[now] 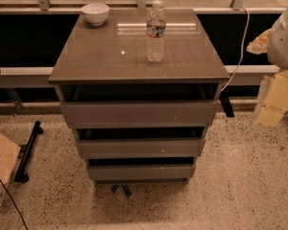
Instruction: Open top drawer
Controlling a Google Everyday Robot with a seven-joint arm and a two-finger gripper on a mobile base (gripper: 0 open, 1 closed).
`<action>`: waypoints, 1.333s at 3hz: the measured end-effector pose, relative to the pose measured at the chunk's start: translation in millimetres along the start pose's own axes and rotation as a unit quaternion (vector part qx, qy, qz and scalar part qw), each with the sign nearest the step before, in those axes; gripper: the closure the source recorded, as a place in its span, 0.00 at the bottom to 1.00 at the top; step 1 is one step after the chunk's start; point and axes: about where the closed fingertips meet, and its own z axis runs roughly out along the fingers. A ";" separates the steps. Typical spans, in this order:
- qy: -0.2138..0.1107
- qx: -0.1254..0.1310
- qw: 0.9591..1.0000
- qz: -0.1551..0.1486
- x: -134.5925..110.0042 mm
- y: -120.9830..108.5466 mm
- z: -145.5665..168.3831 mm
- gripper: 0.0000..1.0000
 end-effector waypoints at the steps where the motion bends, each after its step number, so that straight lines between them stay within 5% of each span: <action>1: -0.004 0.008 1.000 -0.004 -3.8 0.6 2.3 0.00; 3: -0.048 0.027 0.998 -0.031 -18.4 -3.8 39.2 0.00; 4: -0.071 0.042 0.996 -0.044 -21.3 -34.5 100.1 0.00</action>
Offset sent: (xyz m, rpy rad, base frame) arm 0.0176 0.0281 -0.0374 0.0533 -0.0976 0.0782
